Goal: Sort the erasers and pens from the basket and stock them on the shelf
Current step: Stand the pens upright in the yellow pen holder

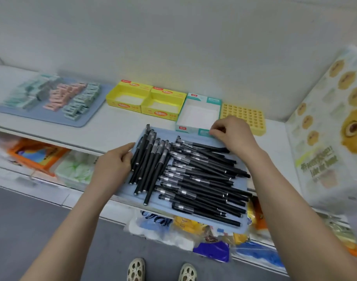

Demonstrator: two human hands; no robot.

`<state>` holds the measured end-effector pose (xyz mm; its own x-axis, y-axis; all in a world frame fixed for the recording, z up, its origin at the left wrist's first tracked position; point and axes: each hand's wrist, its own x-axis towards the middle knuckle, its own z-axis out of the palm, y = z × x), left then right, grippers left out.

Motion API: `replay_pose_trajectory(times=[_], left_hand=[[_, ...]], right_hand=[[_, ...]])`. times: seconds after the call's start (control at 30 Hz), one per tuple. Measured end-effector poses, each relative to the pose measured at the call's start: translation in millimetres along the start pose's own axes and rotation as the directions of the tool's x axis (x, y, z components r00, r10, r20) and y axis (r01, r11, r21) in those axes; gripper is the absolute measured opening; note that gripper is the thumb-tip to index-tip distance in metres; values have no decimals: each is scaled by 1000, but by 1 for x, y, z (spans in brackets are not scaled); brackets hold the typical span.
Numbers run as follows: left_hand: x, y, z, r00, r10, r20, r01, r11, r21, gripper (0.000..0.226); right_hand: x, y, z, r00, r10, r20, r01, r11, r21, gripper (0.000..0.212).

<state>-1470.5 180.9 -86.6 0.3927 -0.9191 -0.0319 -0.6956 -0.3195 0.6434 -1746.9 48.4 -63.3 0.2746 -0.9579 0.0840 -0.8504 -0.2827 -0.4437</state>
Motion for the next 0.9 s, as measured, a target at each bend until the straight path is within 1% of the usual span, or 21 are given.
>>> replay_pose_trajectory(times=[0.1,0.17,0.23,0.3,0.37,0.43,0.5,0.57,0.63,0.7,0.83,0.9], left_hand=[[-2,3,7,999,-2,-35,2,1000,19,37],[0,11,14,998,27,-56,-25,999,39,37],[4,18,20,996,52,-70,-47,997,63,37],[9,25,26,992,81,-94,-69,990,123,37],[14,29,31,986,125,-113,-99,971,218,35],[19,32,36,982,147,-118,-109,953,282,33],[23,35,39,979,160,-126,-113,941,320,32],[27,35,42,970,185,-159,-122,932,340,30],[28,32,43,949,253,-188,-169,912,373,26],[29,29,44,937,307,-165,-212,879,426,24],[40,28,48,933,306,-192,-228,911,344,33],[45,37,47,902,389,-189,-317,892,323,39]], right_hand=[[-2,2,-10,997,-35,-64,39,997,69,13],[-2,6,-16,995,-46,-88,52,997,58,13],[-2,10,-17,996,-58,-68,61,997,43,13],[-3,16,-15,997,-61,-48,64,997,53,14],[-6,22,-13,997,-59,-46,64,990,124,23],[-10,29,-12,997,-36,-71,51,973,225,30],[-14,37,-13,993,5,-119,28,960,277,28],[-21,47,-12,982,57,-179,-4,959,283,25],[-29,55,-12,973,105,-204,-46,960,277,23],[-36,60,-10,977,123,-173,-71,957,280,21],[-39,54,-13,997,60,-45,-51,983,178,19],[-40,50,-19,999,45,16,-47,989,140,21]])
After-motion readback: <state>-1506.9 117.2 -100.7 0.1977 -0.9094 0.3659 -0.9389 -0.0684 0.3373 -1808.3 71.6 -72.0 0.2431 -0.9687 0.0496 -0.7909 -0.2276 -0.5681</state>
